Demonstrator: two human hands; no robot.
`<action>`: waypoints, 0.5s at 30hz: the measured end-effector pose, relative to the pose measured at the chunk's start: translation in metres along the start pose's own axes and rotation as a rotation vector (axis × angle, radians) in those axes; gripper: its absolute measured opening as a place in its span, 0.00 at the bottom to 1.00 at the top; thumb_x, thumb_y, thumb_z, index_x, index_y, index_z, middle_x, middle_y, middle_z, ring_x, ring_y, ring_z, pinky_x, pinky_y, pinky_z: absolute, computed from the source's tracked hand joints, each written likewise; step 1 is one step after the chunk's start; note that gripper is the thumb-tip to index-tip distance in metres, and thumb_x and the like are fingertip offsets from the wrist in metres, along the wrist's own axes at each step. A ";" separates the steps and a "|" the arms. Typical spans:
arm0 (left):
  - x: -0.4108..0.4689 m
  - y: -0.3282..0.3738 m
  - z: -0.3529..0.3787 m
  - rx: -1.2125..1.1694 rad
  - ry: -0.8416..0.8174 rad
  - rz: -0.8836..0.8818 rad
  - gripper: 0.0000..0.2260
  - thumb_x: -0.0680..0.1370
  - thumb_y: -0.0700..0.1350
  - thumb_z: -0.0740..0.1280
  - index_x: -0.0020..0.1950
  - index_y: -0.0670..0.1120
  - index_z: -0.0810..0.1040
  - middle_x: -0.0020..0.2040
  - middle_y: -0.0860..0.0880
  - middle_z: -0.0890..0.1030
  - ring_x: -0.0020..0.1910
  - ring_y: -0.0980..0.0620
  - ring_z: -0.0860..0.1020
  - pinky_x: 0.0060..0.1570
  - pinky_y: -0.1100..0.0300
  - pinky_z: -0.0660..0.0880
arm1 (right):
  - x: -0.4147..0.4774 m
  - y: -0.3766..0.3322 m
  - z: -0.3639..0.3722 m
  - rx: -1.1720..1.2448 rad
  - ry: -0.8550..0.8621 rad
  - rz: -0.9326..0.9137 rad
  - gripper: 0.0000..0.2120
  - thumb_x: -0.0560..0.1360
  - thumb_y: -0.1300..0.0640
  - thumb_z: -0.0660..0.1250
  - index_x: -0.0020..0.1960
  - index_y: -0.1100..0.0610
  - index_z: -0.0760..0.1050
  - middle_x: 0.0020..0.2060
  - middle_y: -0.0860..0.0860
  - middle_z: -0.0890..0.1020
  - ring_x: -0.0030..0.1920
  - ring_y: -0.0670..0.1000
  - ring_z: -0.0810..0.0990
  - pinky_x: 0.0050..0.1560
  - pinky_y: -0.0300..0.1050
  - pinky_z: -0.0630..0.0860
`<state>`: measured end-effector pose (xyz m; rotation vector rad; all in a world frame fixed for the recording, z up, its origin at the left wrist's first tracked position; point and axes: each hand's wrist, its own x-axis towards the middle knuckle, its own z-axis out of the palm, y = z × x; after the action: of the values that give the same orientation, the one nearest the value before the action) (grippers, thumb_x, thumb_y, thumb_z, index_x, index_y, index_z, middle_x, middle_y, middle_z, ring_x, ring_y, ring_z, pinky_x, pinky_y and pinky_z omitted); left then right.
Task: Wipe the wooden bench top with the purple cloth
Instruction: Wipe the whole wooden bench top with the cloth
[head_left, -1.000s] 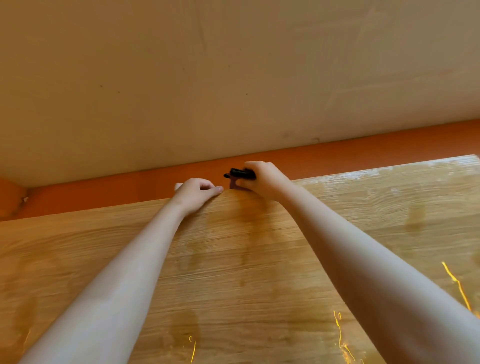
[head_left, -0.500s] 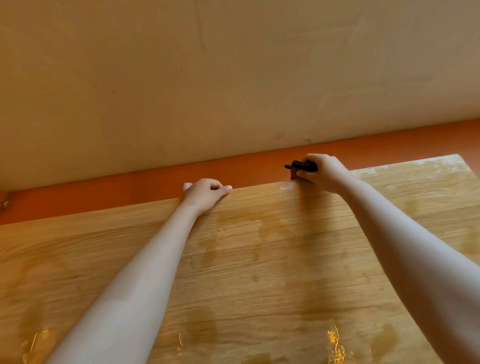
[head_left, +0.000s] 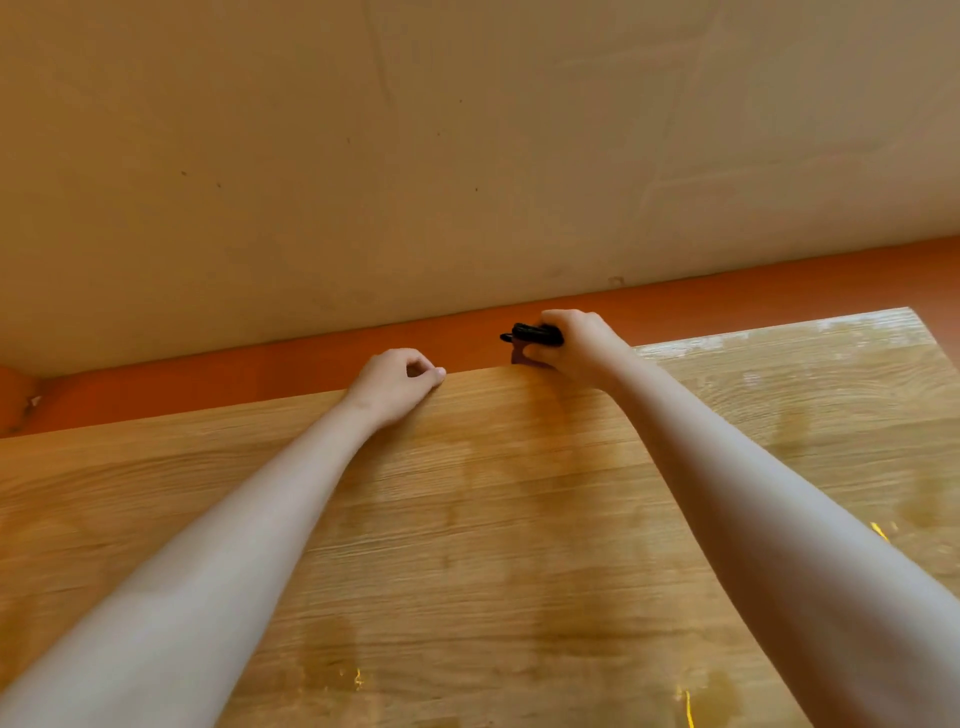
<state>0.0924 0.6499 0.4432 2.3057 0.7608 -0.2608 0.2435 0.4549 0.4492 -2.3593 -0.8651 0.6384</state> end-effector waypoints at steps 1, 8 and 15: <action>0.000 0.016 0.010 -0.008 0.010 0.023 0.08 0.79 0.54 0.63 0.47 0.53 0.79 0.56 0.52 0.81 0.57 0.52 0.75 0.52 0.59 0.66 | -0.003 0.014 -0.011 0.001 0.009 0.009 0.07 0.75 0.53 0.68 0.42 0.51 0.71 0.36 0.45 0.75 0.35 0.46 0.73 0.30 0.40 0.66; 0.019 0.129 0.080 -0.062 -0.049 0.023 0.13 0.80 0.55 0.61 0.52 0.49 0.81 0.59 0.49 0.81 0.60 0.47 0.75 0.55 0.58 0.69 | -0.027 0.109 -0.090 -0.053 0.050 0.098 0.06 0.74 0.53 0.69 0.46 0.54 0.75 0.40 0.51 0.79 0.39 0.50 0.76 0.38 0.46 0.73; 0.029 0.153 0.100 -0.070 -0.024 -0.110 0.13 0.77 0.59 0.65 0.46 0.52 0.83 0.52 0.52 0.81 0.64 0.46 0.71 0.71 0.44 0.48 | -0.043 0.173 -0.145 -0.089 0.100 0.161 0.04 0.73 0.53 0.70 0.45 0.51 0.75 0.39 0.50 0.79 0.36 0.46 0.74 0.31 0.40 0.67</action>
<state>0.2083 0.5056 0.4414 2.1945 0.8725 -0.3059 0.3745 0.2665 0.4583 -2.5365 -0.6776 0.5495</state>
